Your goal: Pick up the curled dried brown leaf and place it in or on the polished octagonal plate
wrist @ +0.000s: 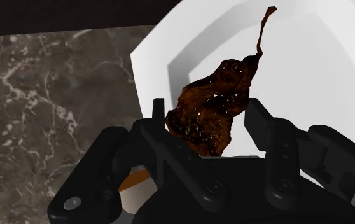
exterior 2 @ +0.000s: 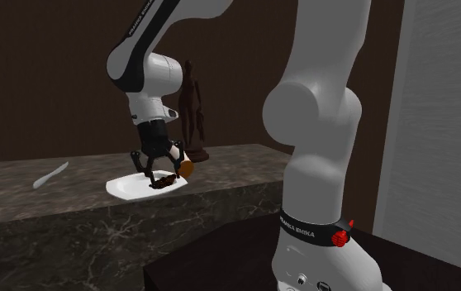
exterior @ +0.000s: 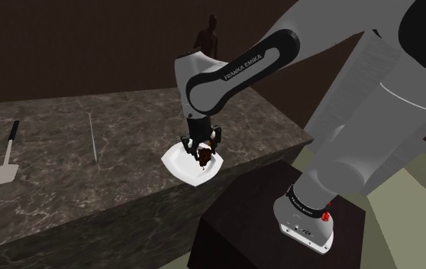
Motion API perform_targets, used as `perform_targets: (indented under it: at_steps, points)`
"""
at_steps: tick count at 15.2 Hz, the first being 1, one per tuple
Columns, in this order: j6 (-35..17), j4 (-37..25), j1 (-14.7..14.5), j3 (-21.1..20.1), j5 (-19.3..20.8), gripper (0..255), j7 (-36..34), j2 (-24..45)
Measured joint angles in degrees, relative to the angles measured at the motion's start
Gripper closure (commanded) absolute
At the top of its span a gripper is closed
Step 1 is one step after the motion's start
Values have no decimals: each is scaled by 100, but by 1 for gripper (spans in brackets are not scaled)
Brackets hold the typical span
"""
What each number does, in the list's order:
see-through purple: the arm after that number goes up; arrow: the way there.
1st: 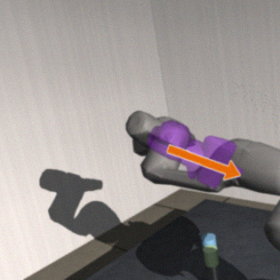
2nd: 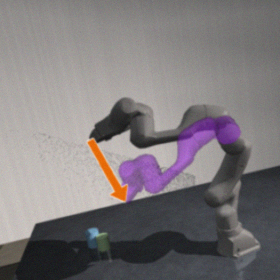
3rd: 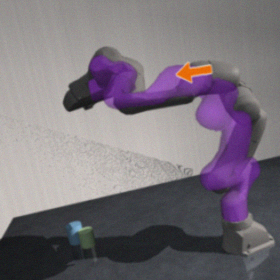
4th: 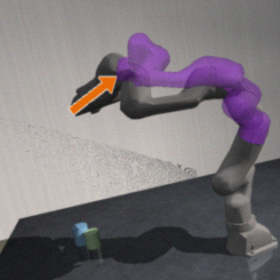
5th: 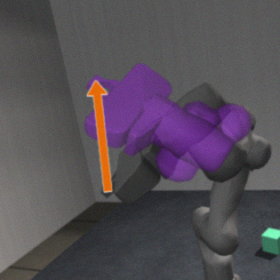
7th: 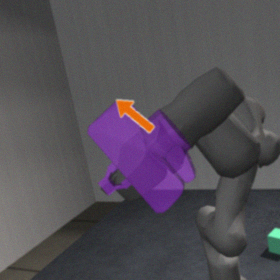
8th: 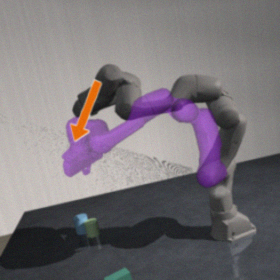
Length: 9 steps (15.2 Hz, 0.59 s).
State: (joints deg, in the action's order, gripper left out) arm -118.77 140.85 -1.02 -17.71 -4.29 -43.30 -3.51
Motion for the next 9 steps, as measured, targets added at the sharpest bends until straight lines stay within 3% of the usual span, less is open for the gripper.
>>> perform_targets:
  at_steps: [9]
  points:
    - [430,-134,4,22,-60,255,54,-268]
